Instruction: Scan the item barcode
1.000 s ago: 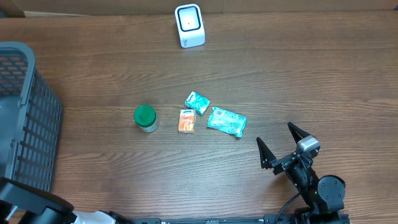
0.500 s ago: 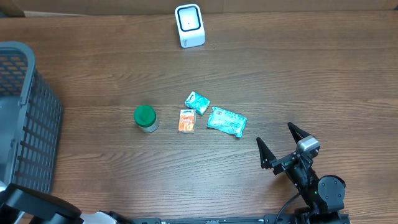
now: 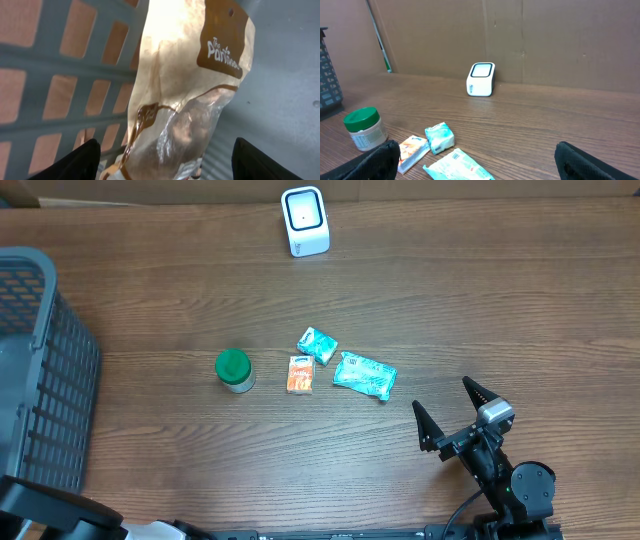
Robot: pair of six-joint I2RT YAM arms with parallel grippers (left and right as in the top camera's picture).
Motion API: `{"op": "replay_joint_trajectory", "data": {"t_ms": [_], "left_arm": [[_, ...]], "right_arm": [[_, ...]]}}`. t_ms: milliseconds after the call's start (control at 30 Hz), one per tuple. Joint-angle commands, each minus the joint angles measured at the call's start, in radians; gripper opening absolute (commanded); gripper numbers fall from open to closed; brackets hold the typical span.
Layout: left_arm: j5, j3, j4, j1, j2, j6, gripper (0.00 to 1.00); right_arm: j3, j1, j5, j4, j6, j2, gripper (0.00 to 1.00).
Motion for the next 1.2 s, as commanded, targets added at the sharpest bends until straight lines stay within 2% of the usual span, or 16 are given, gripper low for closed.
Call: {"op": "replay_joint_trajectory", "data": {"t_ms": [0,467,800,1167], "left_arm": [[0.034,0.0,0.016,0.011,0.032,0.032,0.67],[0.056,0.0,0.071,0.04,0.076,0.042,0.66],[0.157,-0.002,0.0,0.055,0.138,0.029,0.57],[0.184,-0.002,-0.034,-0.04,0.156,0.023,0.52]], "right_arm": [[-0.01,0.004,-0.005,0.006,0.007,-0.01,1.0],[-0.01,0.004,-0.005,0.006,0.006,-0.01,1.0],[-0.01,0.004,-0.005,0.006,0.007,-0.01,1.0],[-0.01,0.004,-0.005,0.006,0.007,-0.01,1.0]]}}
